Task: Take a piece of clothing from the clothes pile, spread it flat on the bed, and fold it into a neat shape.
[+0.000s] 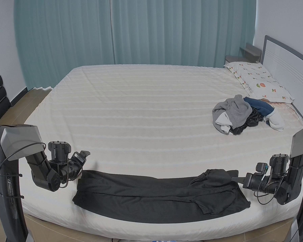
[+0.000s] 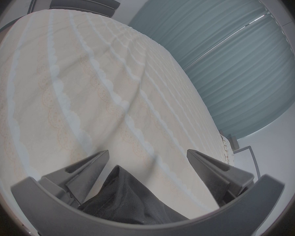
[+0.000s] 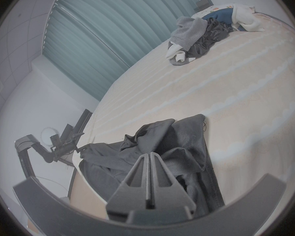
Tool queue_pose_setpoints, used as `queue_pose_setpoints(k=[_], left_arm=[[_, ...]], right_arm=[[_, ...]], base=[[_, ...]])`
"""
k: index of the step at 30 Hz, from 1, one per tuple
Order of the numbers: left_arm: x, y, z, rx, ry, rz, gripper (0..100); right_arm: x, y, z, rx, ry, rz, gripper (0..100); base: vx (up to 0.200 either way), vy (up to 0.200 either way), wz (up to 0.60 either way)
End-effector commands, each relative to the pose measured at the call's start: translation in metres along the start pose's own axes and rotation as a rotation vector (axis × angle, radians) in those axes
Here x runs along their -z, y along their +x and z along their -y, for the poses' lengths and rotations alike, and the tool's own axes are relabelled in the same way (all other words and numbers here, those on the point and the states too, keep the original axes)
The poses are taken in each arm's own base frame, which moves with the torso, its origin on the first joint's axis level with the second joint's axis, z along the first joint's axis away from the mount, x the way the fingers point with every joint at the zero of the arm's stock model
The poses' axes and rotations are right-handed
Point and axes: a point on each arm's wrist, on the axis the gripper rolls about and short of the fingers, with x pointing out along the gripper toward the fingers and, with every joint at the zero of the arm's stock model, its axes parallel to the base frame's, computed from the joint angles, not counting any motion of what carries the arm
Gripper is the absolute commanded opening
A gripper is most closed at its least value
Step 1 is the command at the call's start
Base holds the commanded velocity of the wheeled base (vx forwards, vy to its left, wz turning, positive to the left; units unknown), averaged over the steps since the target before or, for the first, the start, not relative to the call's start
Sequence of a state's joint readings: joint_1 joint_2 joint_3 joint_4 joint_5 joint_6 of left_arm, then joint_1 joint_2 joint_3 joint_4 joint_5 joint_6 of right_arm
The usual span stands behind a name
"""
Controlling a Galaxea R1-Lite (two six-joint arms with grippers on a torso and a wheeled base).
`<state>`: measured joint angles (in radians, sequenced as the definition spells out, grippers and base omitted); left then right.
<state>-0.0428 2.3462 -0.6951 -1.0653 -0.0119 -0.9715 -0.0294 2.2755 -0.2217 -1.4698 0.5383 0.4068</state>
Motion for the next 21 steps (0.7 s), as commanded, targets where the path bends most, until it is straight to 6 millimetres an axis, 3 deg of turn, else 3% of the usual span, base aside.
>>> queue_pose_setpoints(k=[1, 16, 17, 21], left_arm=[[0.0, 0.001, 0.0, 0.0, 0.001, -0.001, 100], [0.0, 0.001, -0.001, -0.001, -0.001, -0.001, 100], [0.0, 0.001, -0.001, -0.001, -0.001, -0.001, 100], [0.0, 0.001, -0.001, -0.001, 0.001, -0.001, 100]], right_arm=[[0.0, -0.017, 0.002, -0.035, -0.008, -0.006, 0], [0.018, -0.015, 0.018, 0.003, -0.074, -0.085, 0], [0.021, -0.014, 0.021, 0.007, -0.084, -0.096, 100], [0.02, -0.014, 0.022, 0.008, -0.099, -0.092, 100]], base=[[0.0, 0.0, 0.0], [0.0, 0.0, 0.0], [0.0, 0.0, 0.0], [0.0, 0.0, 0.0]])
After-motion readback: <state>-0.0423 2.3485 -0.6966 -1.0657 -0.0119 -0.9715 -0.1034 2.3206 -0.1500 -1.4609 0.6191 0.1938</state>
